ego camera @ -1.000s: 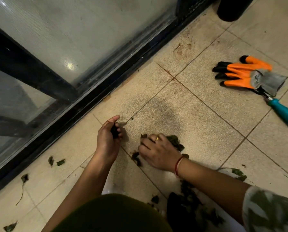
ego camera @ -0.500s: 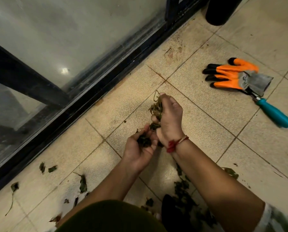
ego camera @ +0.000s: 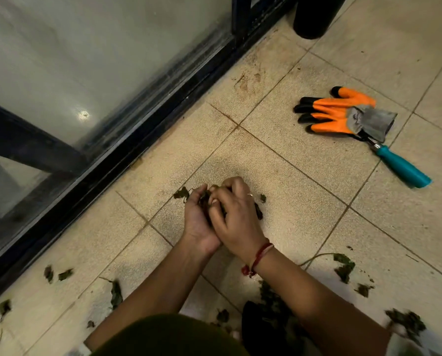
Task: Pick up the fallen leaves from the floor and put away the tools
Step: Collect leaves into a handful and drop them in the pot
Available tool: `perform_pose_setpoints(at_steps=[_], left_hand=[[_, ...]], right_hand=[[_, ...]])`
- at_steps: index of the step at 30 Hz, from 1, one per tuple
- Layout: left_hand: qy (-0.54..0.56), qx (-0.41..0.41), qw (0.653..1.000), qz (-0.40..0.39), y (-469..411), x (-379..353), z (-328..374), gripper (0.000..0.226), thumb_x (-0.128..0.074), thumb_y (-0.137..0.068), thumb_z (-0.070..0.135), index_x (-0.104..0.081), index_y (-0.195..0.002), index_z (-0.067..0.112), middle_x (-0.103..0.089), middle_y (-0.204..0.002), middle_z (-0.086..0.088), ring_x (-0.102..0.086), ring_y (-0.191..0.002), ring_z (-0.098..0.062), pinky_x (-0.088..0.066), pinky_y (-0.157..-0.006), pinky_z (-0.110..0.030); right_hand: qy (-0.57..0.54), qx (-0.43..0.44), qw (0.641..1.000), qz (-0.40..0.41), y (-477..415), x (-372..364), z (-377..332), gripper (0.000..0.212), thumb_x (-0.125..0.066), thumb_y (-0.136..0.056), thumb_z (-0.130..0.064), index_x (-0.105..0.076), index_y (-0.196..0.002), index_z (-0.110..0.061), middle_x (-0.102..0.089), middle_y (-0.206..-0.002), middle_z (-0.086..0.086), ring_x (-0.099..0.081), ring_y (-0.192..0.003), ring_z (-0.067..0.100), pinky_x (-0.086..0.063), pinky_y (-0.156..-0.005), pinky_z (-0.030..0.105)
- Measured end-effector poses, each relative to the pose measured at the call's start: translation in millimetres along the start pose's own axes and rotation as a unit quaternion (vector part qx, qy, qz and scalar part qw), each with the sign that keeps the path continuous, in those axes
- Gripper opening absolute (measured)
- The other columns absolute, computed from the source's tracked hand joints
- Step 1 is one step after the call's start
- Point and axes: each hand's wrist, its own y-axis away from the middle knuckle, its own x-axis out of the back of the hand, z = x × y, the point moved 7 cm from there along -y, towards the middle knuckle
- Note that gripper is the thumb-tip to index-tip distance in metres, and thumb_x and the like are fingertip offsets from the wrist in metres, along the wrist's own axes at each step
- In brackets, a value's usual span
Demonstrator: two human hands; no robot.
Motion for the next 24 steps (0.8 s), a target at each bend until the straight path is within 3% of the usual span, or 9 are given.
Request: perform_pose_setpoints(at_steps=[4,7,10,13,16,18,20,21,24], left_hand=[[-0.032,0.021,0.999,-0.035,2,-5,-6,0.034,-0.044,-0.090,0.044,-0.058,-0.088,0.012,-0.059,-0.096,-0.008,-0.061,-0.091,-0.021,-0.050,-0.084,-0.032],[-0.097,0.021,0.993,-0.064,5,-16,-12,0.045,-0.041,-0.094,0.042,-0.063,-0.105,0.005,-0.062,-0.108,-0.014,-0.063,-0.101,-0.025,-0.050,-0.091,-0.032],[-0.158,-0.002,0.986,-0.053,1,-15,-10,0.043,-0.043,-0.099,0.038,-0.059,-0.119,0.004,-0.060,-0.120,-0.015,-0.058,-0.115,-0.024,-0.042,-0.102,-0.032],[-0.195,0.010,0.980,-0.035,2,-13,-7,0.044,-0.038,-0.100,0.040,-0.061,-0.122,0.009,-0.063,-0.125,-0.014,-0.060,-0.116,-0.023,-0.045,-0.101,-0.033],[-0.172,0.000,0.985,0.001,2,-2,0,0.047,-0.035,-0.099,0.041,-0.059,-0.124,0.010,-0.064,-0.123,-0.014,-0.063,-0.111,-0.023,-0.050,-0.094,-0.032],[-0.195,-0.020,0.980,0.018,1,3,6,0.040,-0.037,-0.100,0.038,-0.061,-0.113,0.009,-0.070,-0.099,-0.010,-0.066,-0.082,-0.017,-0.055,-0.064,-0.023],[-0.251,-0.021,0.967,0.040,3,6,7,0.036,-0.033,-0.103,0.035,-0.058,-0.093,0.012,-0.055,-0.059,0.000,-0.044,-0.043,-0.005,-0.033,-0.032,-0.013],[-0.273,-0.026,0.960,0.048,5,7,6,0.036,-0.029,-0.104,0.033,-0.055,-0.087,0.014,-0.047,-0.050,0.003,-0.035,-0.035,-0.002,-0.024,-0.028,-0.011],[-0.265,-0.044,0.963,0.039,5,4,0,0.034,-0.028,-0.105,0.035,-0.054,-0.096,0.014,-0.056,-0.067,0.001,-0.045,-0.036,0.000,-0.027,-0.027,-0.011]], right_hand=[[0.059,-0.029,0.997,0.026,4,3,7,0.023,-0.044,-0.084,-0.035,-0.061,-0.079,-0.020,-0.052,-0.090,-0.003,-0.046,-0.091,0.013,-0.034,-0.095,0.048],[0.052,-0.057,0.995,0.056,3,7,9,0.036,-0.035,-0.094,-0.043,-0.059,-0.083,-0.020,-0.053,-0.094,-0.004,-0.047,-0.093,0.011,-0.029,-0.101,0.052],[0.115,-0.083,0.989,0.047,0,7,12,0.034,-0.026,-0.097,-0.042,-0.052,-0.103,-0.020,-0.052,-0.115,0.002,-0.048,-0.107,0.014,-0.014,-0.111,0.057],[0.230,-0.061,0.971,0.000,-7,2,10,0.046,-0.026,-0.096,-0.044,-0.032,-0.139,-0.028,-0.032,-0.147,0.004,-0.034,-0.135,0.022,0.003,-0.112,0.058],[0.211,-0.060,0.972,-0.080,-17,-15,11,0.056,-0.026,-0.093,-0.043,-0.019,-0.148,-0.033,-0.022,-0.155,0.002,-0.022,-0.143,0.022,-0.001,-0.113,0.061],[-0.007,-0.119,0.983,-0.143,-23,-30,15,0.058,-0.030,-0.090,-0.043,-0.024,-0.147,-0.035,-0.028,-0.153,-0.003,-0.030,-0.140,0.016,-0.013,-0.115,0.057],[-0.146,-0.121,0.966,-0.174,-31,-33,14,0.052,-0.042,-0.090,-0.039,-0.040,-0.141,-0.032,-0.042,-0.146,-0.006,-0.042,-0.131,0.010,-0.027,-0.114,0.045],[-0.157,-0.098,0.961,-0.205,-33,-34,10,0.046,-0.050,-0.091,-0.034,-0.048,-0.137,-0.028,-0.048,-0.141,-0.006,-0.044,-0.128,0.006,-0.032,-0.112,0.034],[-0.136,-0.076,0.961,-0.230,-28,-34,9,0.014,-0.064,-0.089,-0.021,-0.071,-0.100,-0.016,-0.070,-0.103,-0.007,-0.061,-0.096,-0.001,-0.046,-0.086,0.016]])
